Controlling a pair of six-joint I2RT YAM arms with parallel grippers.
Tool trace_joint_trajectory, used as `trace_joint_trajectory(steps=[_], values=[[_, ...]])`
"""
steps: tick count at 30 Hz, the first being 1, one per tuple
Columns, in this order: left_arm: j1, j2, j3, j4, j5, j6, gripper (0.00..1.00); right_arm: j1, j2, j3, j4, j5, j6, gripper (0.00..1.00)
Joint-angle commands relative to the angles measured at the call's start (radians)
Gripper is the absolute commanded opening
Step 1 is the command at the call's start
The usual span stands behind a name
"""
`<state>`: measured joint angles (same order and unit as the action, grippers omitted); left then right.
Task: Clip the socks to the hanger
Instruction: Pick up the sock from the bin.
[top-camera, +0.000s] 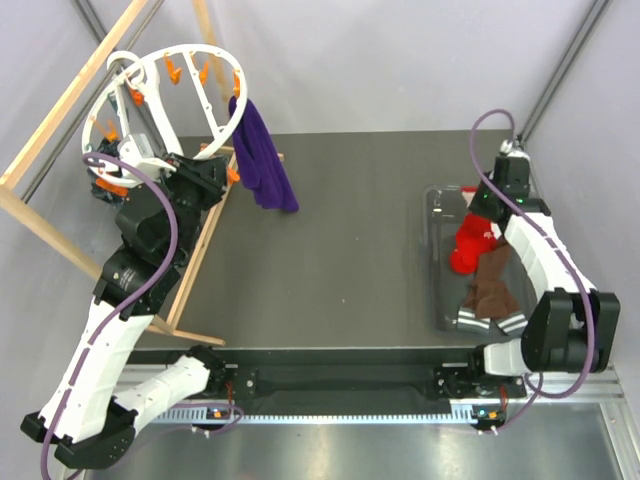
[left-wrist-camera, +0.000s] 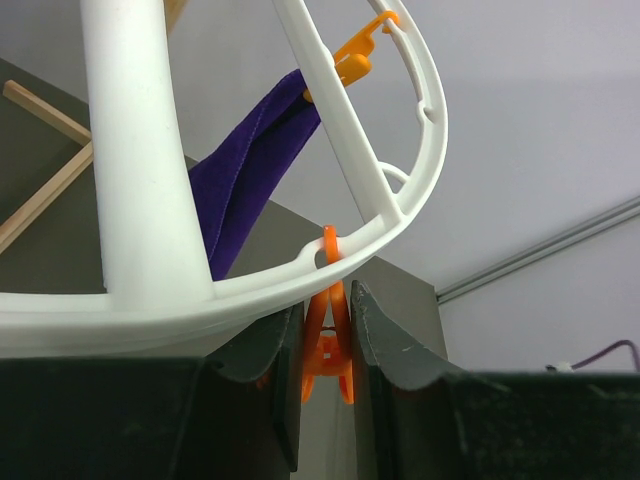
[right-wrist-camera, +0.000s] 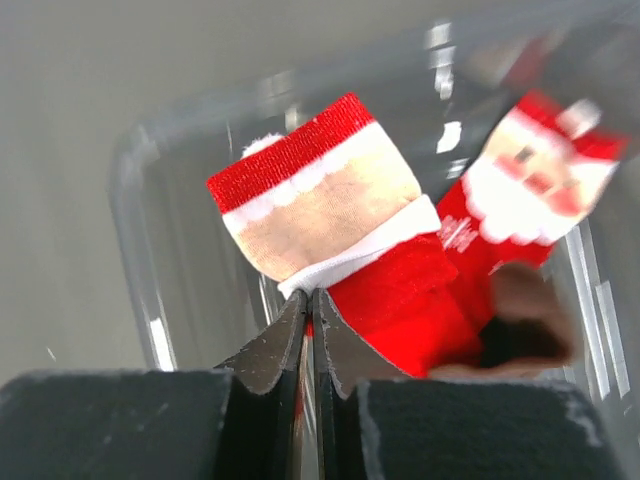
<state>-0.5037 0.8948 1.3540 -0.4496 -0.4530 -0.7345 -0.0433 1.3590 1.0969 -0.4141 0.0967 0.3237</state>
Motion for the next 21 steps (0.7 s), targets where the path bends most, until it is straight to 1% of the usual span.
trace_joint_trajectory(steps=[1, 3, 4, 6, 7, 9, 10, 11, 13, 14, 15, 16, 17, 20, 21], values=[[-0.002, 0.001, 0.016, -0.006, 0.062, 0.000, 0.00, 0.036, 0.072, -0.042, -0.038, -0.051, -0.047, 0.04], [-0.002, 0.007, 0.008, -0.008, 0.069, -0.009, 0.00, 0.057, 0.135, -0.055, -0.002, -0.049, -0.067, 0.04], [-0.002, 0.007, 0.007, -0.006, 0.077, -0.012, 0.00, 0.069, 0.172, -0.058, 0.045, -0.026, -0.072, 0.04], [-0.002, 0.010, 0.007, -0.006, 0.085, -0.016, 0.00, 0.079, 0.215, -0.039, 0.061, -0.026, -0.068, 0.04], [-0.002, 0.010, 0.008, -0.008, 0.085, -0.014, 0.00, 0.083, 0.253, -0.023, 0.057, -0.057, -0.064, 0.05], [-0.002, 0.012, 0.014, -0.011, 0.083, -0.005, 0.00, 0.103, 0.281, 0.015, 0.048, -0.081, -0.063, 0.12], [-0.002, 0.012, 0.017, -0.014, 0.077, -0.002, 0.00, 0.112, 0.296, 0.026, 0.040, -0.071, -0.066, 0.16], [-0.002, 0.010, 0.019, -0.017, 0.074, 0.001, 0.00, 0.131, 0.301, 0.032, 0.032, -0.057, -0.074, 0.23], [-0.002, 0.007, 0.016, -0.014, 0.070, 0.001, 0.00, 0.140, 0.304, 0.041, 0.029, -0.031, -0.089, 0.30], [-0.002, 0.007, 0.011, -0.011, 0.070, 0.001, 0.00, 0.151, 0.307, 0.052, 0.021, -0.019, -0.106, 0.39], [-0.002, 0.009, 0.011, -0.009, 0.073, 0.000, 0.00, 0.155, 0.311, 0.063, 0.012, 0.007, -0.115, 0.43], [-0.002, 0.013, 0.010, -0.011, 0.074, -0.002, 0.00, 0.161, 0.330, 0.075, 0.000, 0.023, -0.126, 0.45], [-0.002, 0.016, 0.010, -0.011, 0.077, -0.006, 0.00, 0.171, 0.337, 0.086, -0.008, 0.035, -0.133, 0.50], [-0.002, 0.024, 0.013, -0.009, 0.091, -0.009, 0.00, 0.177, 0.367, 0.107, -0.020, 0.078, -0.147, 0.54], [-0.002, 0.026, 0.013, -0.009, 0.091, -0.011, 0.00, 0.177, 0.374, 0.109, -0.022, 0.098, -0.149, 0.55]])
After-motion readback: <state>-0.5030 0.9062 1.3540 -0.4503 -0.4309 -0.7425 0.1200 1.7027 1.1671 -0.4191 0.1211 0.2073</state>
